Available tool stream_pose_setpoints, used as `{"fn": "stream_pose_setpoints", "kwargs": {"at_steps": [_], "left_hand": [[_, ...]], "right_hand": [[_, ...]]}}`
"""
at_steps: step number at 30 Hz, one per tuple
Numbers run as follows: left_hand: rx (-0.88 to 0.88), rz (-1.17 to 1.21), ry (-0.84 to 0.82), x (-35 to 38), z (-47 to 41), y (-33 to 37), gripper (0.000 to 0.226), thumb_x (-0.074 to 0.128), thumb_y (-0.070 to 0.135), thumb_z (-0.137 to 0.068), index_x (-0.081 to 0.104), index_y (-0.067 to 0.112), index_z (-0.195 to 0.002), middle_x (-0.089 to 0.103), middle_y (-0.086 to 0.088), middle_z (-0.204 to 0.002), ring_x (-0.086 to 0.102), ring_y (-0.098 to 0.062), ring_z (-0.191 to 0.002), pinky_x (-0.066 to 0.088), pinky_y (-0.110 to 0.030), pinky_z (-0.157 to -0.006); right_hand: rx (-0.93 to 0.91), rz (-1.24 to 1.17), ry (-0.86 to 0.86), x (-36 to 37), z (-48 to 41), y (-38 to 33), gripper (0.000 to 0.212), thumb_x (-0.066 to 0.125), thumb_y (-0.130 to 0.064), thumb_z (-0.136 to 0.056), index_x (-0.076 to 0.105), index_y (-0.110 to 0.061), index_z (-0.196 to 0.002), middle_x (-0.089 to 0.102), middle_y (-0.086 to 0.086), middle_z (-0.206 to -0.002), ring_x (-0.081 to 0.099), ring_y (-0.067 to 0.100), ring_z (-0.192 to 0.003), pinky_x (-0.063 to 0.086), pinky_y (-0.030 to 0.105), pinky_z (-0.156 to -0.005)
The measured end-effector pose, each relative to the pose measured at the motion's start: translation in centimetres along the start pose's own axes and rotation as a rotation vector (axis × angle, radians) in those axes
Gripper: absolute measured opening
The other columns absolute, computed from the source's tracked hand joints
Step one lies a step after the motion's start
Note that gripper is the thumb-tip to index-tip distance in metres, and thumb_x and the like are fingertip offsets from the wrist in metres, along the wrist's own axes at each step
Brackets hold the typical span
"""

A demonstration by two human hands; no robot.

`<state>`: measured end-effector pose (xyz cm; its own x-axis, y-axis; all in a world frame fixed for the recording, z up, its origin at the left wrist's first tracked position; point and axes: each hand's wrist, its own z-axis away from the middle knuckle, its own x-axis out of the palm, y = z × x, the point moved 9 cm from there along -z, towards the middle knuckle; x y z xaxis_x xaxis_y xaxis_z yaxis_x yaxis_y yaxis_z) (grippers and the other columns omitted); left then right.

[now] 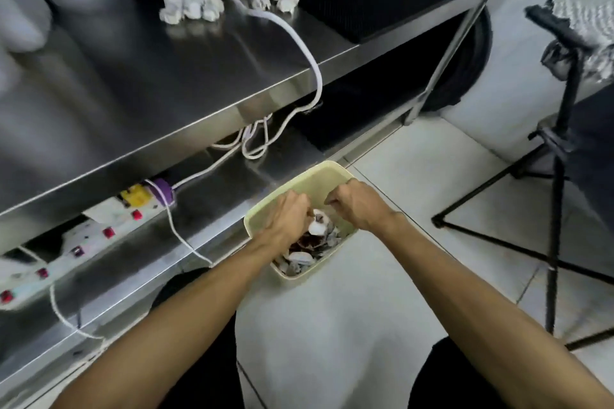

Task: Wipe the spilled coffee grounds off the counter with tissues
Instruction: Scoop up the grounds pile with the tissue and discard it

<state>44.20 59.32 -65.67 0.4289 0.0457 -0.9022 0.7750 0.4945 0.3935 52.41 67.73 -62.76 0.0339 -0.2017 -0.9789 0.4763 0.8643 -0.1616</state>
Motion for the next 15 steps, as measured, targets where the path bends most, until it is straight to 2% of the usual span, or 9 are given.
{"fn": "stream_pose_setpoints", "kwargs": {"at_steps": [2, 5, 7, 10, 12, 15], "left_hand": [[-0.035, 0.061, -0.001, 1.2, -0.5, -0.7, 0.005, 0.061, 0.021, -0.080, 0.062, 0.018, -0.076, 0.059, -0.001, -0.080, 0.058, -0.022, -0.075, 0.049, -0.035, -0.064], [-0.050, 0.090, -0.028, 1.8, -0.8, -1.1, 0.018, 0.054, 0.020, -0.083, 0.053, 0.025, -0.065, 0.062, 0.000, -0.070, 0.057, -0.017, -0.066, 0.054, -0.037, -0.062], [-0.006, 0.047, -0.046, 0.2, 0.2, 0.3, 0.020, 0.054, 0.020, -0.088, 0.055, 0.020, -0.068, 0.060, -0.005, -0.071, 0.053, -0.019, -0.063, 0.051, -0.036, -0.059], [0.066, -0.013, 0.036, -5.8, 2.7, 4.0, 0.017, 0.050, 0.022, -0.094, 0.062, 0.014, -0.086, 0.061, -0.004, -0.083, 0.058, -0.025, -0.069, 0.047, -0.036, -0.060], [0.081, -0.025, 0.099, -10.5, 4.3, 6.6, 0.015, 0.045, 0.022, -0.098, 0.058, 0.016, -0.093, 0.060, -0.001, -0.088, 0.060, -0.026, -0.070, 0.047, -0.037, -0.060], [0.049, -0.013, 0.171, -17.4, 6.6, 9.8, 0.019, 0.033, 0.029, -0.104, 0.047, 0.018, -0.097, 0.056, 0.001, -0.084, 0.056, -0.020, -0.058, 0.049, -0.036, -0.053]], "right_hand": [[0.034, -0.029, 0.014, 0.2, -0.1, 0.6, 0.020, 0.058, -0.016, -0.086, 0.073, -0.023, -0.097, 0.069, 0.008, -0.091, 0.064, 0.032, -0.080, 0.051, 0.036, -0.070], [0.065, -0.073, 0.043, -0.8, 0.5, 0.8, 0.017, 0.055, -0.018, -0.089, 0.068, -0.020, -0.079, 0.063, 0.007, -0.075, 0.058, 0.032, -0.071, 0.046, 0.035, -0.063], [0.078, -0.106, 0.071, -2.5, 1.4, 0.7, 0.015, 0.058, -0.024, -0.092, 0.072, -0.019, -0.088, 0.069, 0.006, -0.083, 0.062, 0.029, -0.077, 0.050, 0.035, -0.067], [0.111, -0.205, 0.103, -6.8, 3.3, 0.1, 0.015, 0.061, -0.027, -0.091, 0.072, -0.018, -0.094, 0.071, 0.004, -0.095, 0.065, 0.026, -0.085, 0.053, 0.036, -0.074], [0.144, -0.279, 0.124, -11.0, 4.5, -0.5, 0.016, 0.061, -0.025, -0.091, 0.072, -0.014, -0.094, 0.072, 0.004, -0.095, 0.065, 0.025, -0.085, 0.052, 0.035, -0.074], [0.181, -0.359, 0.151, -17.4, 6.3, -1.9, 0.017, 0.060, -0.023, -0.092, 0.072, -0.011, -0.093, 0.071, 0.005, -0.094, 0.064, 0.023, -0.081, 0.051, 0.033, -0.073]]}}
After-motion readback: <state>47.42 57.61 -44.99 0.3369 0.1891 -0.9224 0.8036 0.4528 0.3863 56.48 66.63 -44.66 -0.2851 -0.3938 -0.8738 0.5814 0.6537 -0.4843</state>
